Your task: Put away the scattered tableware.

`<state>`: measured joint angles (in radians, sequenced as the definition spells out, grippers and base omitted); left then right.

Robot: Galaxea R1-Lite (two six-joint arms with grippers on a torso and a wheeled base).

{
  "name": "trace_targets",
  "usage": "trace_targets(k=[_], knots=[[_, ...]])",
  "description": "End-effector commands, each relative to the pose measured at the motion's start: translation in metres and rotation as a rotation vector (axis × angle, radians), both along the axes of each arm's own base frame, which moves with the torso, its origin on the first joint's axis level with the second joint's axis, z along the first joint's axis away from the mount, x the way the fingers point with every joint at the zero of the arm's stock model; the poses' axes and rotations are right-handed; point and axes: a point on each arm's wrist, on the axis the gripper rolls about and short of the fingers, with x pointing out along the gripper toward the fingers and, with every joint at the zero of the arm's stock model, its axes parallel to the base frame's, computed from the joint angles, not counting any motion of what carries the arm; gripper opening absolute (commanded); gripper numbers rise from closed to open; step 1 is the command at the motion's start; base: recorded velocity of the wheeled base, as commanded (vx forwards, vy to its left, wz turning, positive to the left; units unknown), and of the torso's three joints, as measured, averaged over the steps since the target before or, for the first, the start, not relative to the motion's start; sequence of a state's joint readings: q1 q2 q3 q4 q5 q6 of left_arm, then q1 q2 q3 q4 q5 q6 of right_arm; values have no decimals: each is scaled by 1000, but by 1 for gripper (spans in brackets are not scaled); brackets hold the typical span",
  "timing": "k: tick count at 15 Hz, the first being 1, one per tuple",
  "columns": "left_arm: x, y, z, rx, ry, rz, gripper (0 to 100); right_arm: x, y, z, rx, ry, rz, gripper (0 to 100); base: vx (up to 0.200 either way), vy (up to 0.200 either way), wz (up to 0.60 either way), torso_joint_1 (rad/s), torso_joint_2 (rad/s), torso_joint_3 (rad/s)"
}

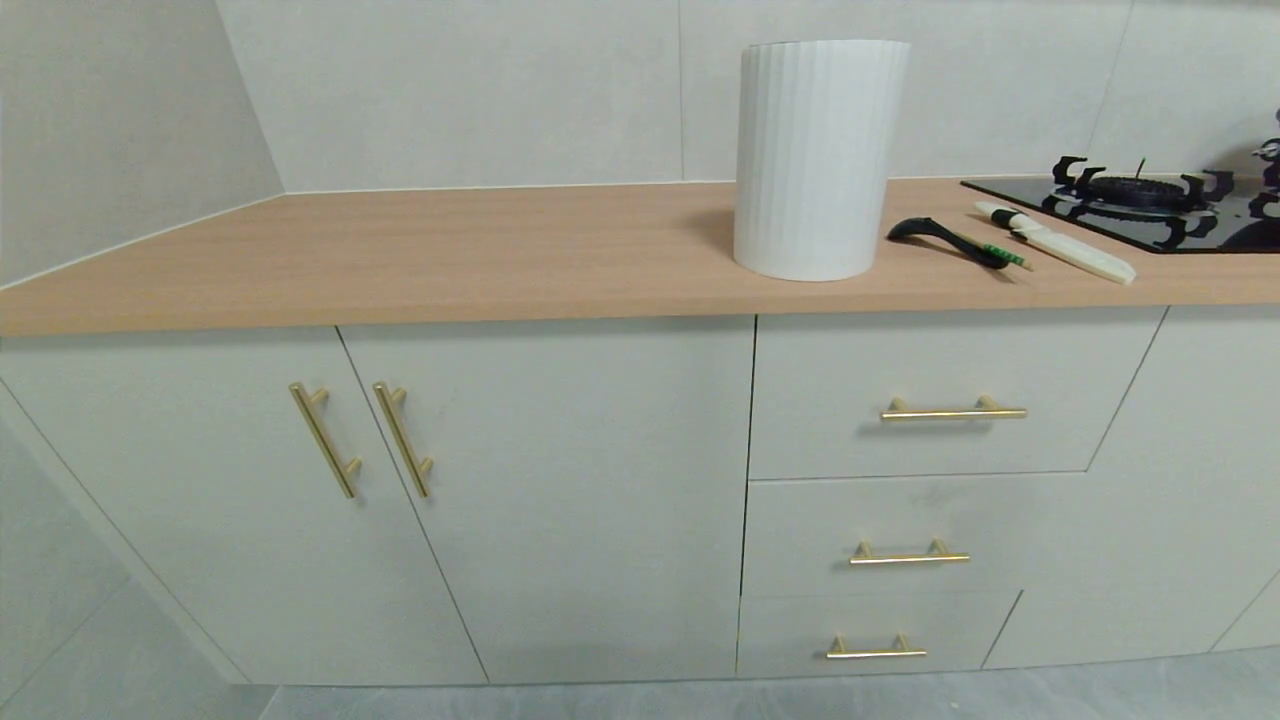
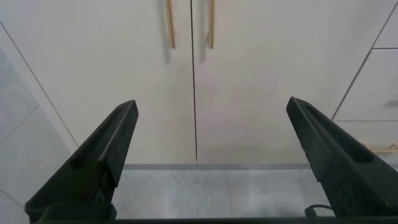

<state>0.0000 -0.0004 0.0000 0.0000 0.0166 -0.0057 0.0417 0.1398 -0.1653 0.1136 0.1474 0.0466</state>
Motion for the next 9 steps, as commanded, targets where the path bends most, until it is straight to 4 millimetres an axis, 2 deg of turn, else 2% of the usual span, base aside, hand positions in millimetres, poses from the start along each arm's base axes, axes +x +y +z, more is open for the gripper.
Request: trace_targets(k=[1, 2, 3, 5, 7, 9], knots=[[0, 0, 0, 0, 0, 0, 100, 23, 1, 19, -15, 158, 55, 100, 0, 0, 0, 0, 0, 0], [0, 0, 0, 0, 0, 0, 100, 47, 4, 35, -27, 263, 73, 100, 0, 0, 0, 0, 0, 0], [0, 0, 0, 0, 0, 0, 100, 63, 6, 44, -39, 315, 87, 100, 0, 0, 0, 0, 0, 0], [0, 0, 0, 0, 0, 0, 100, 106, 11, 56, -63, 442, 101, 100, 0, 0, 0, 0, 0, 0], [0, 0, 0, 0, 0, 0, 100, 144, 16, 54, -77, 522, 105, 100, 0, 0, 0, 0, 0, 0], [0, 0, 0, 0, 0, 0, 100, 177, 20, 41, -87, 568, 106, 100, 0, 0, 0, 0, 0, 0]])
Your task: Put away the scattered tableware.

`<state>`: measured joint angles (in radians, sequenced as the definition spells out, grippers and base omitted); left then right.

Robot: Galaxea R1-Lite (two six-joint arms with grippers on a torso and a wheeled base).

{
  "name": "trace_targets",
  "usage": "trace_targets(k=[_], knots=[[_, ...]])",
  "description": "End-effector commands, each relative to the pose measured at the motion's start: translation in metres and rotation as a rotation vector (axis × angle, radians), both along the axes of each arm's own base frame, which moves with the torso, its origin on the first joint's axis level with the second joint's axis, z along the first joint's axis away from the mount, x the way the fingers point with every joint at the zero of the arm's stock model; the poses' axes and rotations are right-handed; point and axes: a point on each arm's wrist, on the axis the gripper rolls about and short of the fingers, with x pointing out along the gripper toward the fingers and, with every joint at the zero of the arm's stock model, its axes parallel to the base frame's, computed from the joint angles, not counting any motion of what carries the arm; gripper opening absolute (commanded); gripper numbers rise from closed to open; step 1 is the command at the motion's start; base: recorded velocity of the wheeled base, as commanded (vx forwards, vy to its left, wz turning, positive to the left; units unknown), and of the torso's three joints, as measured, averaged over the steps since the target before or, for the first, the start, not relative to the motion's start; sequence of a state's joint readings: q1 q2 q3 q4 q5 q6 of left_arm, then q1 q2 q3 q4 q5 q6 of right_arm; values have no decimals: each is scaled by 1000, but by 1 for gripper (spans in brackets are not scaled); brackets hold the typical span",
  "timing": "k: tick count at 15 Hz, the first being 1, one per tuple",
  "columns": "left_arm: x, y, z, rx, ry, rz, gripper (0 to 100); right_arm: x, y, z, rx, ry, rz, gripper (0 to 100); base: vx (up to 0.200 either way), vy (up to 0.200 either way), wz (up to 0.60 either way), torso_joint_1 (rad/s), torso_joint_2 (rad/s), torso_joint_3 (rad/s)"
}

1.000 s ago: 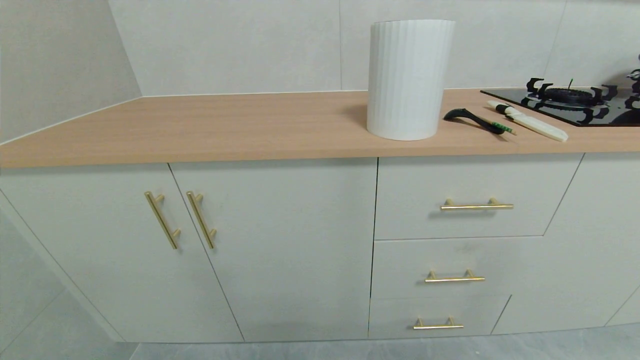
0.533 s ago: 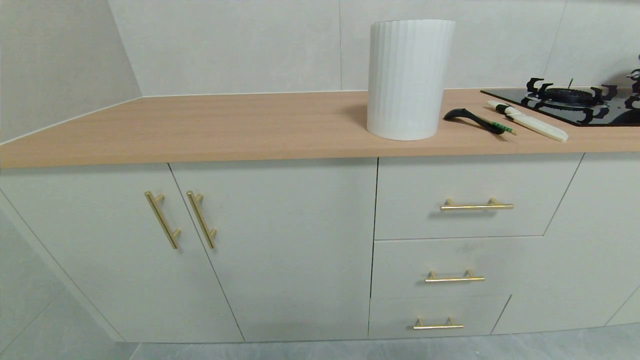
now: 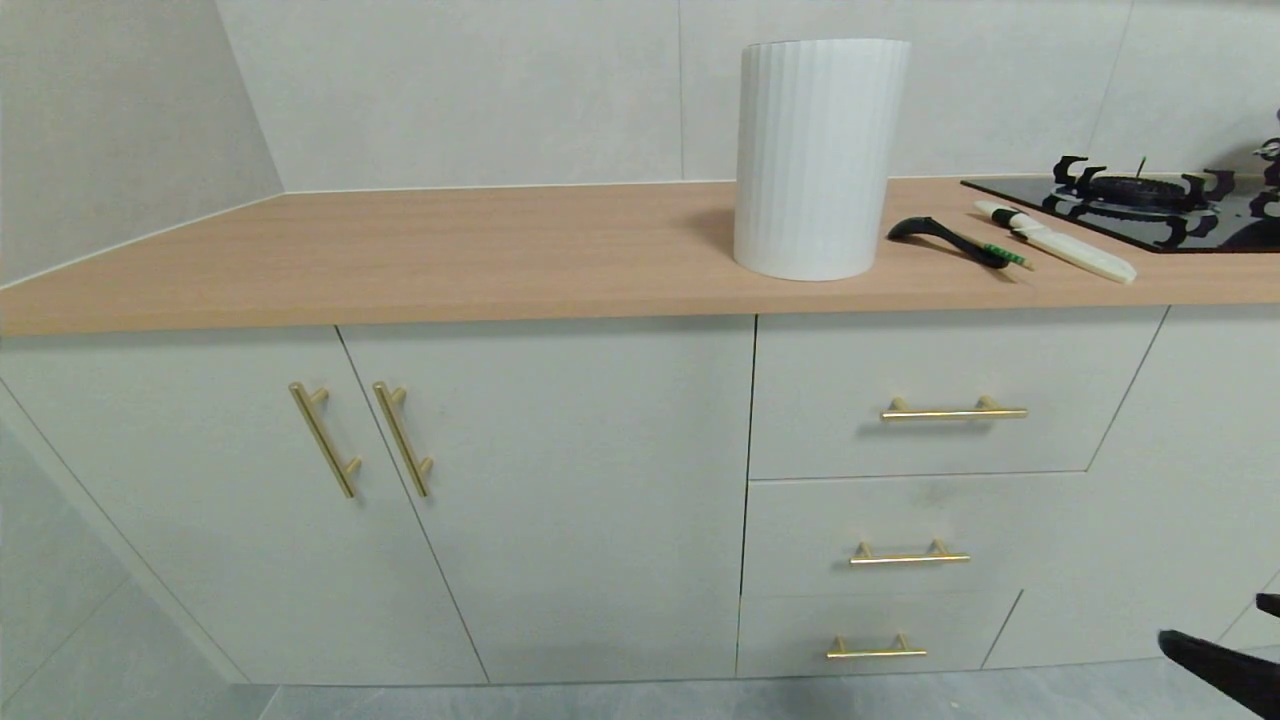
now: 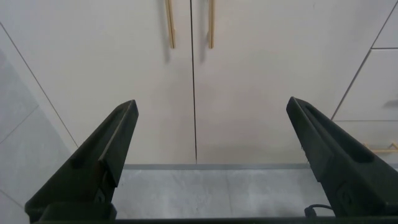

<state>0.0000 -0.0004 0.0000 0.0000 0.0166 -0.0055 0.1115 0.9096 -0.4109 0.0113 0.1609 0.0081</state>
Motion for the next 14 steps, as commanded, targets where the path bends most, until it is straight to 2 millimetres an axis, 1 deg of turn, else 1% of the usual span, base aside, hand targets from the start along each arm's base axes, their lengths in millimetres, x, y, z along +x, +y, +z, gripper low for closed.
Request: trace_targets(k=[1, 2, 3, 4, 5, 6, 8, 9, 10, 11, 14], knots=[[0, 0, 0, -1, 0, 0, 100, 71, 10, -21, -28, 164, 14, 100, 0, 0, 0, 0, 0, 0], [0, 0, 0, -1, 0, 0, 100, 91, 12, -34, -30, 186, 14, 100, 0, 0, 0, 0, 0, 0], [0, 0, 0, -1, 0, 0, 100, 103, 13, -44, -34, 205, 15, 100, 0, 0, 0, 0, 0, 0], [0, 0, 0, -1, 0, 0, 100, 112, 15, -51, -36, 219, 14, 100, 0, 0, 0, 0, 0, 0], [0, 0, 0, -1, 0, 0, 100, 128, 16, -65, -35, 229, 12, 100, 0, 0, 0, 0, 0, 0], [0, 0, 0, -1, 0, 0, 100, 138, 18, -77, -39, 245, 10, 100, 0, 0, 0, 0, 0, 0], [0, 0, 0, -1, 0, 0, 100, 155, 19, -105, -51, 299, -7, 100, 0, 0, 0, 0, 0, 0], [0, 0, 0, -1, 0, 0, 100, 160, 19, -112, -52, 304, -15, 100, 0, 0, 0, 0, 0, 0], [0, 0, 0, -1, 0, 0, 100, 167, 19, -124, -43, 303, -25, 100, 0, 0, 0, 0, 0, 0], [0, 0, 0, -1, 0, 0, 100, 175, 20, -142, -18, 262, -47, 100, 0, 0, 0, 0, 0, 0], [0, 0, 0, -1, 0, 0, 100, 190, 24, -174, -14, 152, -65, 100, 0, 0, 0, 0, 0, 0]])
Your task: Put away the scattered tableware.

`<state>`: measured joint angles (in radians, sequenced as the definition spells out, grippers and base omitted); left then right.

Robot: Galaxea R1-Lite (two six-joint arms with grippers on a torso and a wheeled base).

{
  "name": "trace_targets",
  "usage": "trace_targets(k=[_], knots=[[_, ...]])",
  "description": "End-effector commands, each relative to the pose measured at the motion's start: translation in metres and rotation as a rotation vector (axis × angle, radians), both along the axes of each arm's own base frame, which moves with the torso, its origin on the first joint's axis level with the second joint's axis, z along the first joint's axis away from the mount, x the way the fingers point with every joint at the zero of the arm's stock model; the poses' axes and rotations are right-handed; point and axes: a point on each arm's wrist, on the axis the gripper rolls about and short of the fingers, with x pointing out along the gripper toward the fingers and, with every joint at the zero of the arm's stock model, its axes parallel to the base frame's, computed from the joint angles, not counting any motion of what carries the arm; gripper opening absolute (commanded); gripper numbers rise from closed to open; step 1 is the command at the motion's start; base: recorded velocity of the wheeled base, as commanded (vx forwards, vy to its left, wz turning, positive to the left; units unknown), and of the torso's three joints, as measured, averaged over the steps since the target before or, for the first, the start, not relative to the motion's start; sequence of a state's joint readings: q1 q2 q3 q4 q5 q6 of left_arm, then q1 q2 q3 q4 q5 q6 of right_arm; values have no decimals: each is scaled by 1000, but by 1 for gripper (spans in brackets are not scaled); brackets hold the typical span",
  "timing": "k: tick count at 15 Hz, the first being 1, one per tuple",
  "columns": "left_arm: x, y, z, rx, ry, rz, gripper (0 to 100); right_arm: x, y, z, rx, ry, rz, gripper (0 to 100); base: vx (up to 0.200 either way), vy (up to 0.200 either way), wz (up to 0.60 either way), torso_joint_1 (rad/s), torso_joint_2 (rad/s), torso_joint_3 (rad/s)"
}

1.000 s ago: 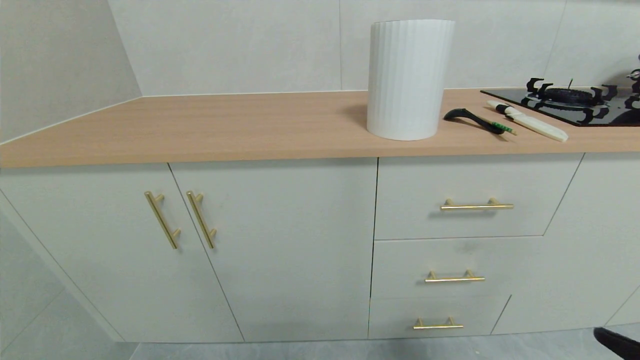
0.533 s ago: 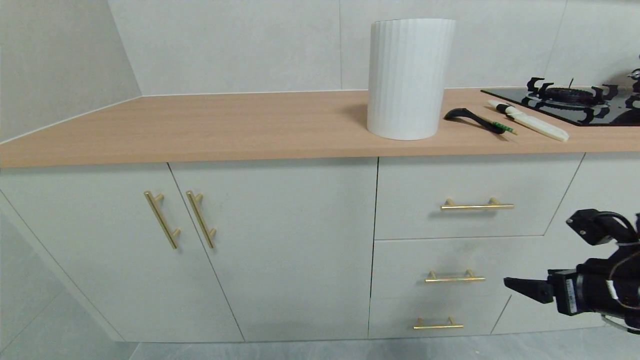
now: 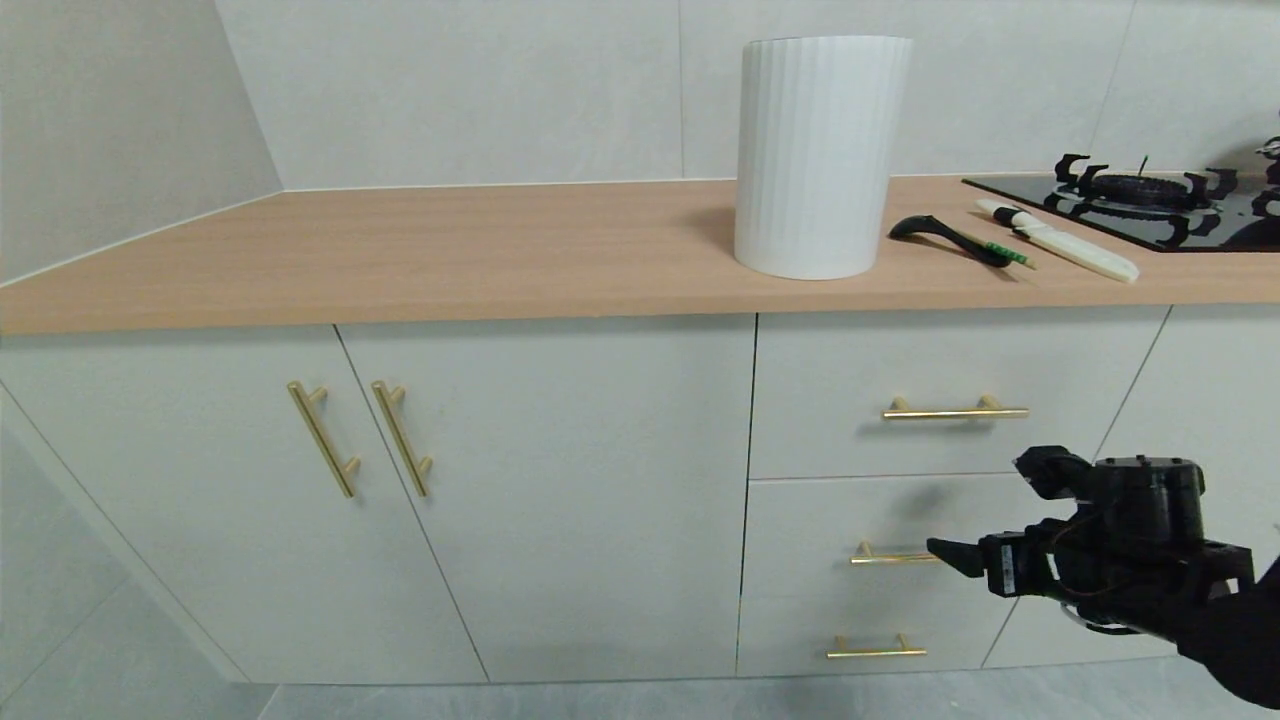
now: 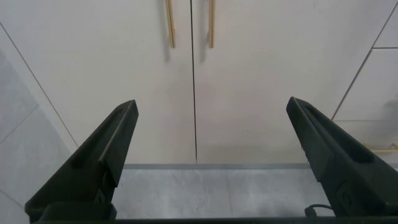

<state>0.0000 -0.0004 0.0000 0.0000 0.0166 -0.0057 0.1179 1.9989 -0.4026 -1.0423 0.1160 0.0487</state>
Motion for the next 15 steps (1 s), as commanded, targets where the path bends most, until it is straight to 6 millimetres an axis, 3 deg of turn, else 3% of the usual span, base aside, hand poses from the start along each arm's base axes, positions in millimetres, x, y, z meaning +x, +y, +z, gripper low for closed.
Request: trace_targets(k=[1, 4, 15], knots=[[0, 0, 0, 0, 0, 0, 100, 7, 2, -56, -36, 92, -40, 100, 0, 0, 0, 0, 0, 0], [0, 0, 0, 0, 0, 0, 100, 16, 5, -74, -78, 55, -94, 100, 0, 0, 0, 0, 0, 0], [0, 0, 0, 0, 0, 0, 100, 35, 12, -74, -29, 0, -183, 100, 0, 0, 0, 0, 0, 0]])
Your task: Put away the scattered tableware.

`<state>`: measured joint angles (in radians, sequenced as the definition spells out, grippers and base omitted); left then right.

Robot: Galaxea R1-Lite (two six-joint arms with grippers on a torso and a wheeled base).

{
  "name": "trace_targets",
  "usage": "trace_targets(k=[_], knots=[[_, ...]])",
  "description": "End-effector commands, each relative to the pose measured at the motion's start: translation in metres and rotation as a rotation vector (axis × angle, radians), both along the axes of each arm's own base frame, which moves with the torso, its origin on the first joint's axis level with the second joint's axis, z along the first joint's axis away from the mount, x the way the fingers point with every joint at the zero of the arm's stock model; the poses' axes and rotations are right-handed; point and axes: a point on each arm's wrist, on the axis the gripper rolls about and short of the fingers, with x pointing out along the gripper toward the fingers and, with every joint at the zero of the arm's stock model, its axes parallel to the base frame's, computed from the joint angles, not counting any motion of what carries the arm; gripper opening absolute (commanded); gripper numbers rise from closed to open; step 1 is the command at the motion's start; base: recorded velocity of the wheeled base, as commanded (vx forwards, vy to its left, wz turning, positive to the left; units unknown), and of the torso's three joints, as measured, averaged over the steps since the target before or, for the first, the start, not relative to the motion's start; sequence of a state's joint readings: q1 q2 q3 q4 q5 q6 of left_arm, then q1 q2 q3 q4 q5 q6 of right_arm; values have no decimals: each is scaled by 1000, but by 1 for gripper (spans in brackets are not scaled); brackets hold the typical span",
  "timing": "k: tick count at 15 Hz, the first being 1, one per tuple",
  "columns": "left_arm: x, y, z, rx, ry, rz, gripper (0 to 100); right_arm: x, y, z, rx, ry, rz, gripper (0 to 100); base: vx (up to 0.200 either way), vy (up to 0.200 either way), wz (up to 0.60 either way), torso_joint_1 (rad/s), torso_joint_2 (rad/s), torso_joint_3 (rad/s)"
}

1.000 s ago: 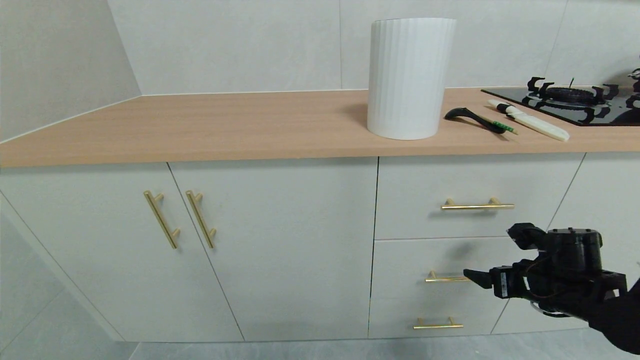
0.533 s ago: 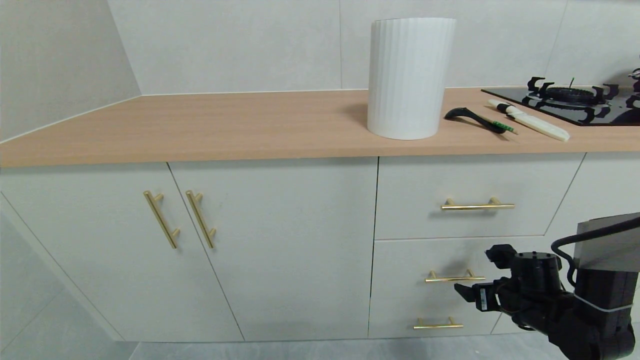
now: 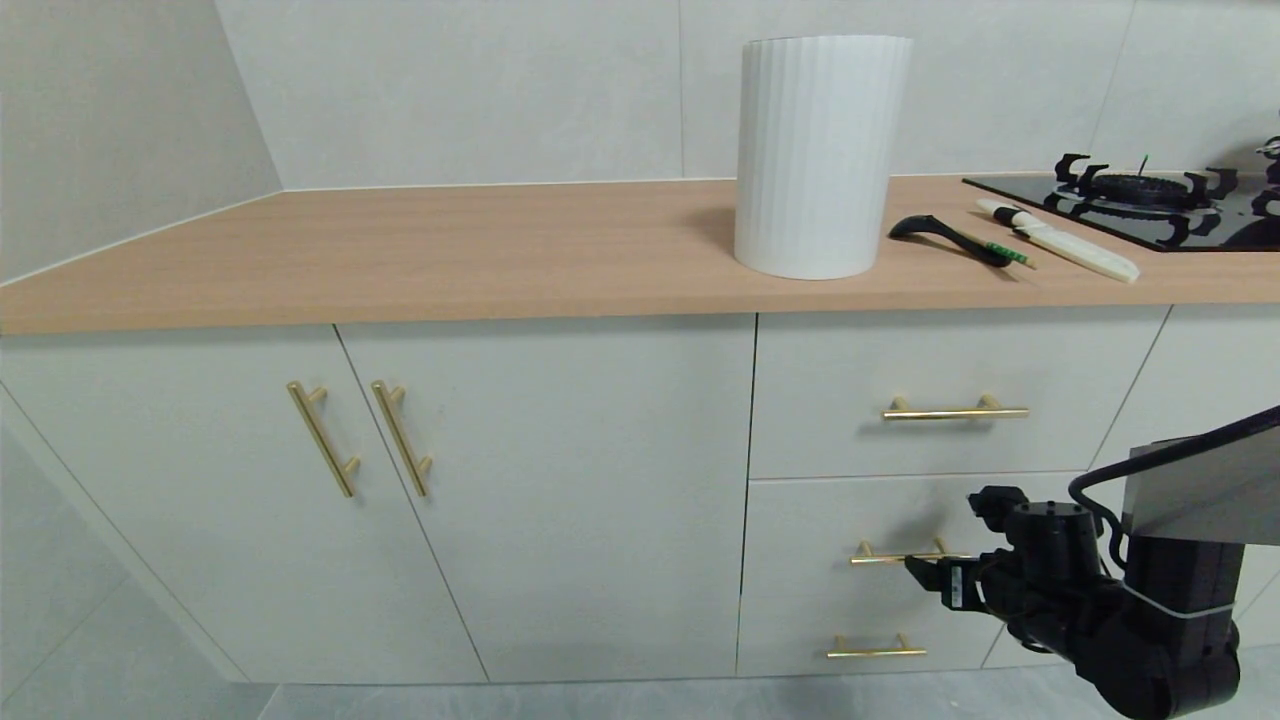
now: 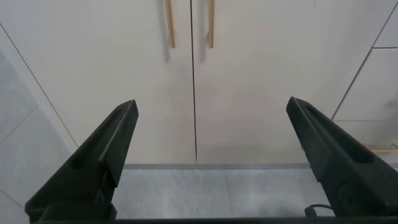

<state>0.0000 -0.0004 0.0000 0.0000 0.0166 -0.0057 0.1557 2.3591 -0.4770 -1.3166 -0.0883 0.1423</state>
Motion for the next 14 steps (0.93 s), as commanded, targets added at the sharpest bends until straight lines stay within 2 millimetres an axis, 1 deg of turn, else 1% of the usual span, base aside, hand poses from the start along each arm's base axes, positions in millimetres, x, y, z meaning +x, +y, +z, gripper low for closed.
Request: trace_targets(k=[1, 2, 6, 8, 14], knots=[[0, 0, 0, 0, 0, 0, 100, 3, 1, 3, 11, -19, -5, 100, 0, 0, 0, 0, 0, 0], [0, 0, 0, 0, 0, 0, 100, 7, 1, 1, 16, -31, -12, 100, 0, 0, 0, 0, 0, 0], [0, 0, 0, 0, 0, 0, 100, 16, 5, -16, -31, -22, -68, 100, 0, 0, 0, 0, 0, 0], [0, 0, 0, 0, 0, 0, 100, 15, 8, -20, -36, -12, -59, 100, 0, 0, 0, 0, 0, 0], [0, 0, 0, 0, 0, 0, 100, 12, 9, -24, -45, 12, -53, 100, 0, 0, 0, 0, 0, 0]])
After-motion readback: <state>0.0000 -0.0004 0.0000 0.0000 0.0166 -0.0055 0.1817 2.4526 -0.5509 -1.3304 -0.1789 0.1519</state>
